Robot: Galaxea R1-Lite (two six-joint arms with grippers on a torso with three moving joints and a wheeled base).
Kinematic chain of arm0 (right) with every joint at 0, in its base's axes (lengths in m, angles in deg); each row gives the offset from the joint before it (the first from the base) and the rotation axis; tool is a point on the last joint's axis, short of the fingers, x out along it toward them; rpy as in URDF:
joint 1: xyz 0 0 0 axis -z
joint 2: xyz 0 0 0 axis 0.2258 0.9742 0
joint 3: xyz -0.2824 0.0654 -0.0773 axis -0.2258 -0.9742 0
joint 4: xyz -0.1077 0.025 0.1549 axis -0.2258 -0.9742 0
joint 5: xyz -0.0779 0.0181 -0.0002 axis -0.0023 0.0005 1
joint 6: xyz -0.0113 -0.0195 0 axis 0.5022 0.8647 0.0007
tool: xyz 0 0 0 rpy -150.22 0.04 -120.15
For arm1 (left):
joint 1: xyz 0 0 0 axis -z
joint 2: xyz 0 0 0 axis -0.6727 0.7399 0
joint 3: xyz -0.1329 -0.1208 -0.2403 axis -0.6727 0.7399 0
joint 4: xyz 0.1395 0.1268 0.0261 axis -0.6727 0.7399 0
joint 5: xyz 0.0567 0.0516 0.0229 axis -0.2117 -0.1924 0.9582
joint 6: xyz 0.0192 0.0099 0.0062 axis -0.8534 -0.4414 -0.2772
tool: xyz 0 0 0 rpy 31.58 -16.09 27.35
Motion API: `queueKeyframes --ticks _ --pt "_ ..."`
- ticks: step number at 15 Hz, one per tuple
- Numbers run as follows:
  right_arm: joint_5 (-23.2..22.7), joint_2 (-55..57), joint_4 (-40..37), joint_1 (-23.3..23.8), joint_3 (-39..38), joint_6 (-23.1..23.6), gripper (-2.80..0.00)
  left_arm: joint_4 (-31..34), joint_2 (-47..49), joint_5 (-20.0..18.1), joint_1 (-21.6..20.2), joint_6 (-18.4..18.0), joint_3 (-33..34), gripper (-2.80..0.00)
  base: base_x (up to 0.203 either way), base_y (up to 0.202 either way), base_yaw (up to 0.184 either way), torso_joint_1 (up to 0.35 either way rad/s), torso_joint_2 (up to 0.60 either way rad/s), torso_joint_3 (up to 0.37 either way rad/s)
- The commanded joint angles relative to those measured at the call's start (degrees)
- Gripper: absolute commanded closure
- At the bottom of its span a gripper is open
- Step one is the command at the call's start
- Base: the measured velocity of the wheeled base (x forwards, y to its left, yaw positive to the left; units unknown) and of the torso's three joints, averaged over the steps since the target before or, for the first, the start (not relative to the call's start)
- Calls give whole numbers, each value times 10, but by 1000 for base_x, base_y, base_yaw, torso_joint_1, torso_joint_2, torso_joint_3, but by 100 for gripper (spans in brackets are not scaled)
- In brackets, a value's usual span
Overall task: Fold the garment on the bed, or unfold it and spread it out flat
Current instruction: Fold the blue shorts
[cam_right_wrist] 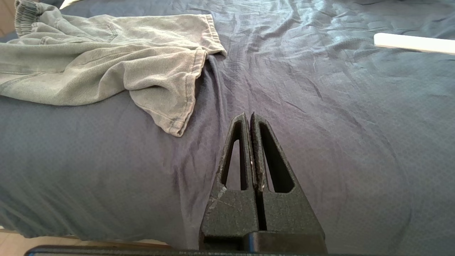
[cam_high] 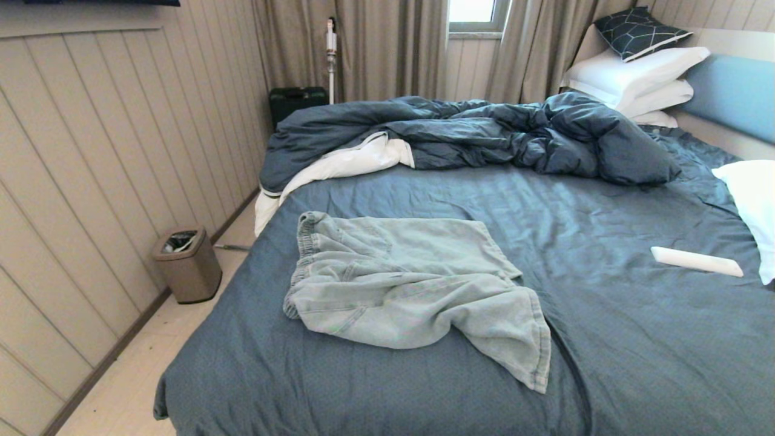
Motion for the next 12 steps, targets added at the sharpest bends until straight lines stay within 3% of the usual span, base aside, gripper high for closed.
queueKeyframes --ticks 1,12 --pt "0 1 0 0 0 0 0 0 1 0 0 0 0 0 0 0 0 0 0 0" --pt "0 2 4 0 0 5 0 3 0 -1 -1 -6 -2 0 0 0 0 0 0 0"
